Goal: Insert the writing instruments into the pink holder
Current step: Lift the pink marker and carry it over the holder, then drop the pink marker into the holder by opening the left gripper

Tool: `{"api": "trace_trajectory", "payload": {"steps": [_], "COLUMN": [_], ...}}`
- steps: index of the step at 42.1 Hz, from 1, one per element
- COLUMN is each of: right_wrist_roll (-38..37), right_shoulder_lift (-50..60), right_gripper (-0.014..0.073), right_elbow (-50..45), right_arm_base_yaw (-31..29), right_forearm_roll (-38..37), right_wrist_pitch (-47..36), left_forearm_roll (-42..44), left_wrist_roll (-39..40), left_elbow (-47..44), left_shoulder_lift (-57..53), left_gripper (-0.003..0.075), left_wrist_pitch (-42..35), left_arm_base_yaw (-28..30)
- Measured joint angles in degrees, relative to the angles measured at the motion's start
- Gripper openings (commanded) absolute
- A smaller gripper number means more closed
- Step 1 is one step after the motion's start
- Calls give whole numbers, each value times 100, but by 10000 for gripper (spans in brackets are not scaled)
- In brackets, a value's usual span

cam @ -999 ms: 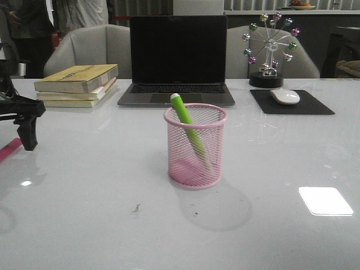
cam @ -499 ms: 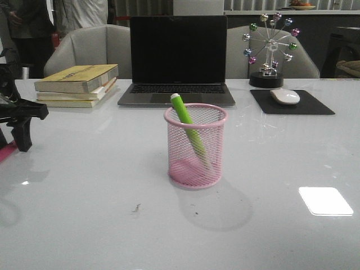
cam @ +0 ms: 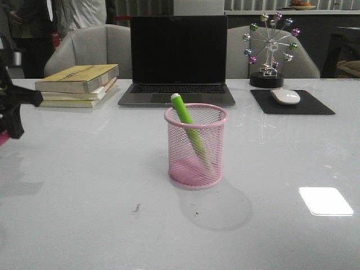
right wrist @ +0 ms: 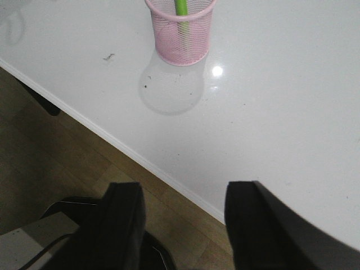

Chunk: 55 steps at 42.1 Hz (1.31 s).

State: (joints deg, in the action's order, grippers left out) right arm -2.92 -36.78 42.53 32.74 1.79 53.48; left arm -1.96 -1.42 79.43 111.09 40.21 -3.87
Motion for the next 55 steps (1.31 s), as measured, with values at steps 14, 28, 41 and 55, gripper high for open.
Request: {"api": "trace_trajectory", "payload": {"steps": [14, 28, 41, 55], "right_wrist_roll": [0, 0, 0, 0], "right_shoulder_lift": [0, 0, 0, 0], "right_gripper": [447, 447, 447, 447], "right_elbow": [0, 0, 0, 0], "right_arm_base_yaw": [0, 0, 0, 0], "right_forearm_roll": [0, 0, 0, -3], "right_wrist_pitch": [0, 0, 0, 0], "left_forearm_roll": [-530, -804, -826, -838], "left_wrist_roll": [-279, -279, -279, -282], "left_elbow": [-2460, -3574, -3422, -2495], "left_shoulder_lift": [-2920, -3969, -2527, -884], "left_gripper": [92, 92, 92, 210], "left_wrist_pitch": [-2885, -5615, -7938, -8239], "left_arm_base_yaw": [-1352, -3322, -4314, -4388]}}
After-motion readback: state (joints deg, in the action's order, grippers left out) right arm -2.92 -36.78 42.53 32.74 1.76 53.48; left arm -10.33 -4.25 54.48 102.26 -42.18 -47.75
